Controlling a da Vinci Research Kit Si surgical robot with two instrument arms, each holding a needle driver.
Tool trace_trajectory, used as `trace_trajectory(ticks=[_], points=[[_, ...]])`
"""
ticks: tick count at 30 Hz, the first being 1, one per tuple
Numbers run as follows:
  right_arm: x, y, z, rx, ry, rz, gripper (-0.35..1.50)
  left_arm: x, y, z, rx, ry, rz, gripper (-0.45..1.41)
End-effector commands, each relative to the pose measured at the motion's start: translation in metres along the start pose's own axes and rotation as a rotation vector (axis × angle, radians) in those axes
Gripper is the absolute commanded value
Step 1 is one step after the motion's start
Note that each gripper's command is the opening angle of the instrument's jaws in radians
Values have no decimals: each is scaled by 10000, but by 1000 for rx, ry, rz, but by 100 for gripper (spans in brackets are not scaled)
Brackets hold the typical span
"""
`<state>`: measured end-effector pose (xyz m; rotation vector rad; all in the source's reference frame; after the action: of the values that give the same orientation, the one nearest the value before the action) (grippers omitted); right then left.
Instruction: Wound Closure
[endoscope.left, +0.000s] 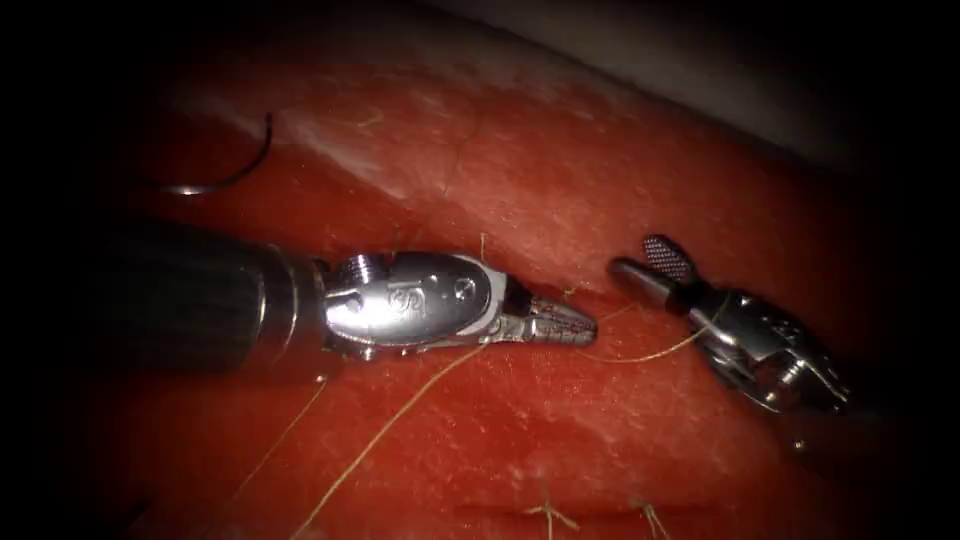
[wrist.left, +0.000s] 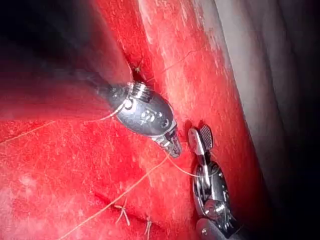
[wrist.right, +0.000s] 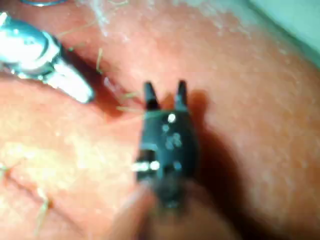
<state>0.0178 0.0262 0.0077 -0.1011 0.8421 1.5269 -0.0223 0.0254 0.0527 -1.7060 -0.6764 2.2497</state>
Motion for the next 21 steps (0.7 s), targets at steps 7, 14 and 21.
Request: trace_trajectory(ticks=[7, 14, 21], points=[[-7, -15, 19, -6, -92, -148, 64, -4, -2, 7, -6, -5, -6, -35], [-13, -25, 17, 58, -208, -160, 61, -4, -2, 4, -11, -13, -5, -35], [-15, -26, 14, 87, -254, -163, 42, -4, -2, 3, -12, -23, -10, -35]])
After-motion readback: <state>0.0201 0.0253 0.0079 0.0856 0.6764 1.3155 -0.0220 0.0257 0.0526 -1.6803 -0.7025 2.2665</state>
